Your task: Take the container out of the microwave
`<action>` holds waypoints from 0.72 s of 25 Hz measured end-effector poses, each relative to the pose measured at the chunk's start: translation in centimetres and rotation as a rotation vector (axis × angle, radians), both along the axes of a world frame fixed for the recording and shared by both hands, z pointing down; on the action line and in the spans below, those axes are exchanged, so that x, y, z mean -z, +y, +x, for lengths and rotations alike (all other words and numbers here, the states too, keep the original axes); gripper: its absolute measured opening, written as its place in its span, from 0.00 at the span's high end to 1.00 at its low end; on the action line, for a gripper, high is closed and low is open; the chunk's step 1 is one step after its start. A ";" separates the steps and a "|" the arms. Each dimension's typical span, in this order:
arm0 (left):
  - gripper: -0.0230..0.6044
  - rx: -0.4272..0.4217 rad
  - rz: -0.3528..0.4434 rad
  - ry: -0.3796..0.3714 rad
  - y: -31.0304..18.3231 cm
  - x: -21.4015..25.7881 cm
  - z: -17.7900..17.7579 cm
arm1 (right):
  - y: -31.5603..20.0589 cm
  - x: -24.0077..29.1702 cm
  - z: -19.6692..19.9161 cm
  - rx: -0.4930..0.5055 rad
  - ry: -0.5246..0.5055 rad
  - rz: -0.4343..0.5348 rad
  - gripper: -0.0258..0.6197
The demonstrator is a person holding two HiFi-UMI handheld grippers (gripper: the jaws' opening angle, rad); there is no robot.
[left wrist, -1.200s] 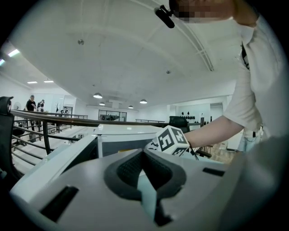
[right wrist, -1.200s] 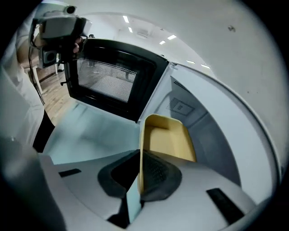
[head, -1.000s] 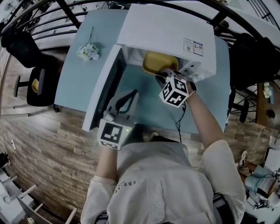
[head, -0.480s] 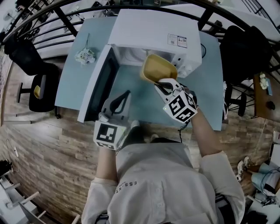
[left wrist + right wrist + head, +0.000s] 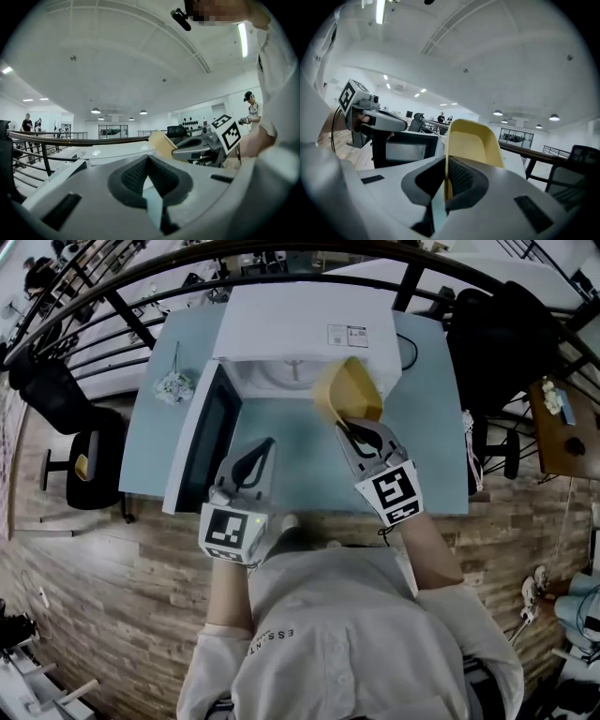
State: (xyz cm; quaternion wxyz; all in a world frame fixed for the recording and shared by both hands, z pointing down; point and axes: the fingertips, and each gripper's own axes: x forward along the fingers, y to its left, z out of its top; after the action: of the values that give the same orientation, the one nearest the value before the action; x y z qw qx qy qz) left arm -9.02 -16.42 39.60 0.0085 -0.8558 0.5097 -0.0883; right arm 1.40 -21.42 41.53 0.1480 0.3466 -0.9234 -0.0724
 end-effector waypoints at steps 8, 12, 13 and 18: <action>0.97 -0.043 0.061 -0.013 -1.8 2.1 1.3 | -0.5 4.0 4.1 -0.172 -0.132 0.121 0.92; 0.97 -0.066 0.066 0.028 -2.7 2.8 1.6 | -0.8 5.0 6.0 -0.235 -0.211 0.138 0.92; 0.97 -0.072 0.065 0.047 -3.0 2.9 1.6 | -0.9 5.2 6.3 -0.245 -0.218 0.144 0.92; 0.97 -0.085 0.072 0.041 -4.3 3.3 1.5 | -1.4 5.8 7.0 -0.279 -0.246 0.162 0.92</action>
State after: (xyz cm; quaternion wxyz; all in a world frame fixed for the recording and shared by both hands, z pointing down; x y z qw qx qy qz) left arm -7.56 -20.73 36.34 0.0324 -0.8775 0.4756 -0.0519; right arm 8.38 -22.86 35.69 0.0145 0.4884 -0.8686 -0.0826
